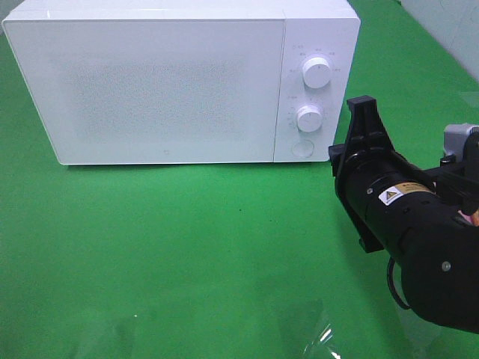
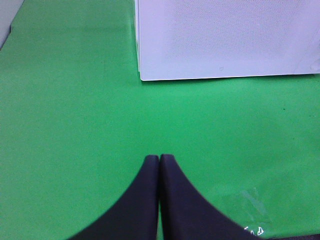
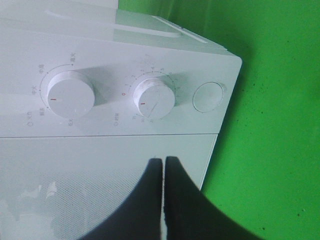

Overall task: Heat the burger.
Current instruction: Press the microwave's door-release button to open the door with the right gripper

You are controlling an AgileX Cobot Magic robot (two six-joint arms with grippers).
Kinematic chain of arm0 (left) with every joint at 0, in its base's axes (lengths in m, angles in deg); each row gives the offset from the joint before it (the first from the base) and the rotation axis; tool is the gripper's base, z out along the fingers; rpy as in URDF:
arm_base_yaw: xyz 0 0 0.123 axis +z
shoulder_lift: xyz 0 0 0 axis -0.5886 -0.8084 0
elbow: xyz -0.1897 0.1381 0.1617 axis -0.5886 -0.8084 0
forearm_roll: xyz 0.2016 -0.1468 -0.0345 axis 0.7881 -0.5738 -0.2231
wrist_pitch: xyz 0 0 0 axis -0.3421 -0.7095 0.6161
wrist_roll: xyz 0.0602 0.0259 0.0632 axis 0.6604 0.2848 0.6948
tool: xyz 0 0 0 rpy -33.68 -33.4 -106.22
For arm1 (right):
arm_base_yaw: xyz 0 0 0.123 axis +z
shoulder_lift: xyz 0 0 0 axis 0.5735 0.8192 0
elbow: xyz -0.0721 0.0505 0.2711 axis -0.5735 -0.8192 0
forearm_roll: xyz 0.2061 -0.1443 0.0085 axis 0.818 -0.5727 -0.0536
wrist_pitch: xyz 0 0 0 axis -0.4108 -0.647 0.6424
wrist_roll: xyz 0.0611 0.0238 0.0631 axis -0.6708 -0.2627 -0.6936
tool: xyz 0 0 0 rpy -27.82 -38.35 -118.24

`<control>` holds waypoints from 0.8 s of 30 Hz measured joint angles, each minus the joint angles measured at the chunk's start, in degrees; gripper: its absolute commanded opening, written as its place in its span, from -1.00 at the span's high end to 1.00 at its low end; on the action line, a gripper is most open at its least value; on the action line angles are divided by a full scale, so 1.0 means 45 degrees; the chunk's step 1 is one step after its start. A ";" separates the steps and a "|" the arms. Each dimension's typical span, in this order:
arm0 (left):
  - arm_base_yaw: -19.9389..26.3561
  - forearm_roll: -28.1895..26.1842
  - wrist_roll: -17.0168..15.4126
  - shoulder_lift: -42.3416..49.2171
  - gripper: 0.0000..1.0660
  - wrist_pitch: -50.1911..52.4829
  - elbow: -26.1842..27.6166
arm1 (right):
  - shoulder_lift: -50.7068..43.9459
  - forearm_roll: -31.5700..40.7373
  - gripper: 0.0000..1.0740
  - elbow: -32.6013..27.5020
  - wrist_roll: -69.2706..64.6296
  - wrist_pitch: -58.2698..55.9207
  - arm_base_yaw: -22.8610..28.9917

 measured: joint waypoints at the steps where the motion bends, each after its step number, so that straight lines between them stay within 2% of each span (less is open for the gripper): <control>1: 0.0000 0.0000 0.0000 0.0000 1.00 0.0000 0.0000 | 0.0000 0.0000 1.00 0.0000 -0.0407 -0.0242 0.0000; 8: 0.0000 0.0000 0.0000 0.0000 1.00 0.0000 0.0000 | 0.0000 -0.0013 1.00 0.0000 -0.0891 -0.1082 -0.0267; 13: 0.0000 0.0000 0.0000 0.0000 1.00 0.0000 0.0000 | 0.0000 -0.0420 1.00 0.0000 -0.0929 -0.1719 -0.1108; 24: 0.0000 0.0000 0.0000 0.0000 1.00 0.0000 0.0000 | 0.1248 -0.2852 1.00 0.0879 -0.2381 -0.2368 -0.2521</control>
